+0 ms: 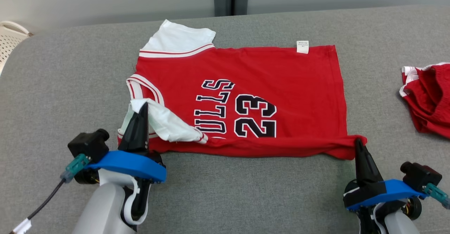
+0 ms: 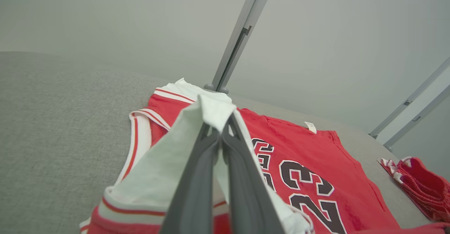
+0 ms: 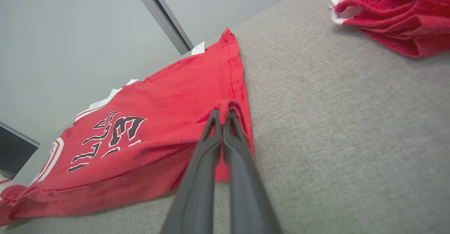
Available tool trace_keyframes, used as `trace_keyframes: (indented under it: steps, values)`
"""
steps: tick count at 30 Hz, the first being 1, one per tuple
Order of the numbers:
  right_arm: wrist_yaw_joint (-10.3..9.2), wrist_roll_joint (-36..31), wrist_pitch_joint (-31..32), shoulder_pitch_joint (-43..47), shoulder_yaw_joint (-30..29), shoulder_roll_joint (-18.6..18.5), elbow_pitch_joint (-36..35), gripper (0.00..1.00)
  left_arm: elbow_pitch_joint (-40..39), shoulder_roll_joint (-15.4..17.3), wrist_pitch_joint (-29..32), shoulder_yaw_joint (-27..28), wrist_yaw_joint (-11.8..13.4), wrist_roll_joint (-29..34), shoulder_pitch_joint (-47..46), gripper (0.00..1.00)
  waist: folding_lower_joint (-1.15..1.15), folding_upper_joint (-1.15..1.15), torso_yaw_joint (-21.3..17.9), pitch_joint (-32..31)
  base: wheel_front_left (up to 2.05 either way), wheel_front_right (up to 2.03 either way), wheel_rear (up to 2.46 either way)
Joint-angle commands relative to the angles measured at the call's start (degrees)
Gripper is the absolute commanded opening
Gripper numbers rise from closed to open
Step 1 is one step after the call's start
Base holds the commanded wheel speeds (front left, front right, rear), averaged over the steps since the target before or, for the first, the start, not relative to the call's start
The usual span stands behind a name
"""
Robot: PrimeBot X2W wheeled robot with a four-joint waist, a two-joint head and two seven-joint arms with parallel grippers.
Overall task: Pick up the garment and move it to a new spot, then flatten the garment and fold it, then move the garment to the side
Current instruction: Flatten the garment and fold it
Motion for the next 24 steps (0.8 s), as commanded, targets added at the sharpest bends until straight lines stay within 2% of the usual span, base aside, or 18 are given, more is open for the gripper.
trace_keyframes:
  steps: [1,16,19,20,21,22,23,24]
  values:
    - [0.03,-0.7,-0.4,-1.8,0.0,-0.1,0.6,0.00,1.8,0.4,-0.5,0.2,-0.3,0.8,-2.5,0.00,-0.01,-0.01,-0.2,0.6,0.00,0.00,0.00]
    - [0.03,-1.4,-0.5,-12.1,1.3,-0.1,5.9,0.00,19.2,-1.1,-2.8,0.3,-1.9,3.0,-17.6,0.00,-0.01,-0.01,-1.3,5.2,0.00,0.00,0.00]
    - [0.03,-1.3,-0.5,-13.7,1.2,-0.1,6.9,0.46,21.0,-1.5,-2.8,1.2,-2.0,3.2,-19.3,0.00,-0.01,-0.01,-1.5,5.5,0.00,0.00,0.00]
    - [0.03,-1.3,-0.5,-14.2,1.0,-0.1,7.2,1.00,21.2,-1.7,-2.8,1.7,-2.1,3.6,-19.7,0.00,-0.01,-0.01,-1.5,5.5,0.00,0.00,0.00]
    - [0.03,-1.5,-0.5,-14.6,0.9,-0.1,7.5,1.00,21.2,-1.9,-2.8,2.4,-2.1,3.8,-20.0,0.00,-0.01,-0.01,-1.5,5.5,0.00,0.00,0.00]
    - [0.03,-2.1,-0.5,-15.0,0.6,-0.1,7.5,1.00,21.1,-2.1,-2.8,2.8,-2.1,4.1,-20.2,0.40,-0.01,-0.01,-1.5,5.5,0.00,0.00,0.00]
    - [0.03,-2.4,-0.5,-15.4,0.1,-0.1,7.5,1.00,21.1,-2.4,-2.8,3.1,-2.2,4.2,-20.3,1.00,-0.01,-0.01,-1.5,5.5,0.00,0.00,0.00]
    - [0.03,-2.9,-0.5,-15.4,-0.2,-0.1,7.5,1.00,21.1,-2.7,-2.8,3.4,-2.2,4.6,-20.3,1.00,-0.01,-0.01,-1.4,5.4,0.00,0.00,0.00]
